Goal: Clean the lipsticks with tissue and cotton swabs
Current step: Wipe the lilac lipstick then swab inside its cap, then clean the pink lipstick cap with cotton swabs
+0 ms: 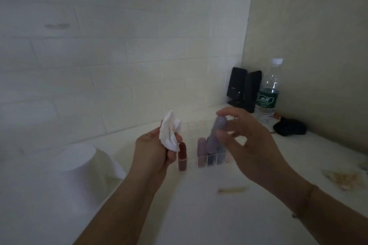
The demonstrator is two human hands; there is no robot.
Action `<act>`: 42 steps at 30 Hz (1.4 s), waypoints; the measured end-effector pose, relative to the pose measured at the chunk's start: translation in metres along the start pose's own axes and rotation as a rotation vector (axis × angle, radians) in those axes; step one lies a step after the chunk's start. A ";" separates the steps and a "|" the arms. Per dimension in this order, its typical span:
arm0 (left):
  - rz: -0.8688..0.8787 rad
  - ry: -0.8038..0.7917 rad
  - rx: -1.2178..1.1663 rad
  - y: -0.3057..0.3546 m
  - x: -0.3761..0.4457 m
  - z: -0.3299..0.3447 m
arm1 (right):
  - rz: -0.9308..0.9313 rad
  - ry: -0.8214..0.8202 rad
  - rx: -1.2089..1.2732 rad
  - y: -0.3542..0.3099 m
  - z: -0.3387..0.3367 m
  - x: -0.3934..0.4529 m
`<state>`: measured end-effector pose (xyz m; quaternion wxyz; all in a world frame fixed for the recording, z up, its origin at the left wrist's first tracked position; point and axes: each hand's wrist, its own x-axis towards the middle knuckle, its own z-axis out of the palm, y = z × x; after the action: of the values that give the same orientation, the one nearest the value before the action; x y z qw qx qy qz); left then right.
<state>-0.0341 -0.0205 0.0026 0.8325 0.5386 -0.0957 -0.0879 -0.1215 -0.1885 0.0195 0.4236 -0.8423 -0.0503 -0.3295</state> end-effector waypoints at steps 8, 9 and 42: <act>-0.211 0.120 -0.301 0.005 0.010 -0.006 | -0.054 -0.158 -0.342 0.006 0.034 0.023; -0.215 0.128 -0.329 0.006 0.011 -0.007 | -0.078 -0.146 -0.429 0.009 0.036 0.024; 0.229 -0.173 0.430 -0.006 -0.026 0.023 | 0.295 -0.213 0.360 0.008 -0.053 0.001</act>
<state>-0.0657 -0.0368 0.0051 0.6921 0.6794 -0.2432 -0.0163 -0.1450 -0.2332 0.0366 0.6025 -0.7815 -0.0292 -0.1595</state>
